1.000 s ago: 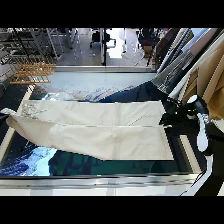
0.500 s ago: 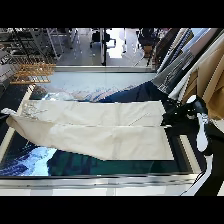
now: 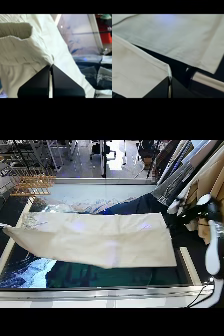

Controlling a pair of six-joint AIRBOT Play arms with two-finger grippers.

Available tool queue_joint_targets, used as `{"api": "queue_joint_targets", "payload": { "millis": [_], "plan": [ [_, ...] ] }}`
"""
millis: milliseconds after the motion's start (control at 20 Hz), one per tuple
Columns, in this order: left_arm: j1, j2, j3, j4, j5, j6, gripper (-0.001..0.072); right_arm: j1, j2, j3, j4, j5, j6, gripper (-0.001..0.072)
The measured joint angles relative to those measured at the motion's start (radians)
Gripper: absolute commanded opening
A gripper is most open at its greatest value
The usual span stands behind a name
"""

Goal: Fold the clothes and pants, and hang the long-sleeved shirts on hangers.

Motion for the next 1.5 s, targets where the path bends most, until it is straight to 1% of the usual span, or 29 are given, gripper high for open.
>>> {"api": "queue_joint_targets", "payload": {
  "millis": [150,300,400,550,700,850,1050,1200,1250,1300,1350,1400,1500],
  "plan": [
    [0.013,0.039,0.002,-0.012,-0.008,0.008,0.0007,-0.012,0.136,0.0,-0.037,-0.039,0.016,0.0008],
    [0.018,0.055,0.002,-0.032,-0.01,0.008,0.0007,-0.017,0.196,0.0,-0.056,-0.09,0.026,0.0008],
    [0.017,0.06,0.002,-0.083,0.009,0.008,0.0006,-0.019,0.212,0.0,-0.06,-0.169,0.058,0.0008],
    [-0.007,0.062,0.002,-0.167,0.11,0.009,0.0006,-0.019,0.21,0.0,-0.064,-0.334,0.114,0.0007],
    [-0.063,0.05,0.002,-0.209,0.25,0.009,0.0006,-0.019,0.158,0.0,-0.057,-0.465,0.151,0.0008],
    [-0.129,0.001,0.002,-0.225,0.352,0.012,0.0006,-0.009,0.058,0.0,-0.047,-0.565,0.176,0.0008],
    [-0.2,-0.101,0.008,-0.235,0.437,0.012,0.0006,0.01,-0.061,-0.001,-0.043,-0.687,0.194,0.0008],
    [-0.243,-0.182,0.06,-0.236,0.476,0.012,0.0008,0.017,-0.114,-0.001,-0.035,-0.789,0.227,0.0011],
    [-0.259,-0.209,0.091,-0.236,0.487,0.012,0.0031,0.018,-0.127,-0.001,-0.032,-0.823,0.248,0.0026],
    [-0.277,-0.239,0.131,-0.236,0.5,0.012,0.0286,0.019,-0.138,-0.001,-0.026,-0.854,0.269,0.024],
    [-0.295,-0.265,0.17,-0.237,0.519,0.012,0.0685,0.02,-0.145,-0.001,-0.022,-0.883,0.285,0.051],
    [-0.313,-0.289,0.211,-0.239,0.539,0.012,0.0716,0.019,-0.15,0.0,-0.013,-0.894,0.309,0.0561],
    [-0.335,-0.315,0.273,-0.238,0.551,0.03,0.0716,0.008,-0.154,0.0,0.002,-0.863,0.354,0.056]
  ]
}}
